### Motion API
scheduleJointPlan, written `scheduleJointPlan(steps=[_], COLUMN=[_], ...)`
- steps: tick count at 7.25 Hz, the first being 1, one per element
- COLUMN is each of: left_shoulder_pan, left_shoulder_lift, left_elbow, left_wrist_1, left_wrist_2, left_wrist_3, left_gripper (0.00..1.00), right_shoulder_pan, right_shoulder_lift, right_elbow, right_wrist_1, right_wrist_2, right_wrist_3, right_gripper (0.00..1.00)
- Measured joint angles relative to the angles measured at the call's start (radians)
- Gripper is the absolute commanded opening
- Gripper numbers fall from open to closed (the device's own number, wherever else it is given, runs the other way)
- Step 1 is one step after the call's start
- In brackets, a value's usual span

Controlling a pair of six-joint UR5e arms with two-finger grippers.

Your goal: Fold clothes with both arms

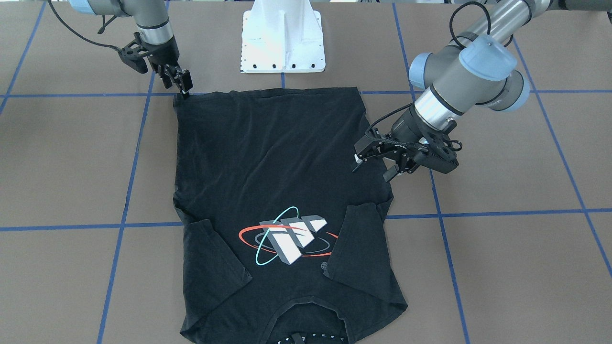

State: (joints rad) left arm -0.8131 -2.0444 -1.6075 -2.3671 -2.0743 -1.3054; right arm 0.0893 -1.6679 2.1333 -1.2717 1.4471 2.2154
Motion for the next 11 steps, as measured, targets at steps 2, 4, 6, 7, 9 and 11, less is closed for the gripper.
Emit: scheduleJointPlan(steps=[2, 4, 6, 7, 9, 11], left_shoulder_pan=[0.005, 0.008, 0.036, 0.071, 0.178, 0.363], left_shoulder_lift=[0.003, 0.022, 0.064, 0.125, 0.301, 0.483], left_elbow=[-0.002, -0.017, -0.083, -0.164, -0.342, -0.472], left_wrist_1=[0.000, -0.001, 0.002, 0.005, 0.006, 0.006], left_wrist_2=[0.016, 0.024, 0.025, 0.025, 0.071, 0.245], left_wrist_3=[0.000, 0.000, -0.051, -0.108, -0.245, -0.391], left_gripper=[0.98, 0.98, 0.98, 0.99, 0.99, 0.99], right_shoulder_pan=[0.000, 0.001, 0.004, 0.000, -0.030, -0.074], right_shoulder_lift=[0.000, -0.003, -0.009, -0.018, -0.052, -0.070], right_elbow=[0.000, 0.005, 0.041, 0.071, 0.129, 0.154], right_wrist_1=[0.000, 0.000, -0.005, -0.008, -0.011, -0.013], right_wrist_2=[-0.001, -0.001, 0.001, 0.005, 0.010, 0.048], right_wrist_3=[0.000, -0.001, -0.001, -0.001, 0.005, 0.016], right_gripper=[0.00, 0.00, 0.00, 0.00, 0.00, 0.00])
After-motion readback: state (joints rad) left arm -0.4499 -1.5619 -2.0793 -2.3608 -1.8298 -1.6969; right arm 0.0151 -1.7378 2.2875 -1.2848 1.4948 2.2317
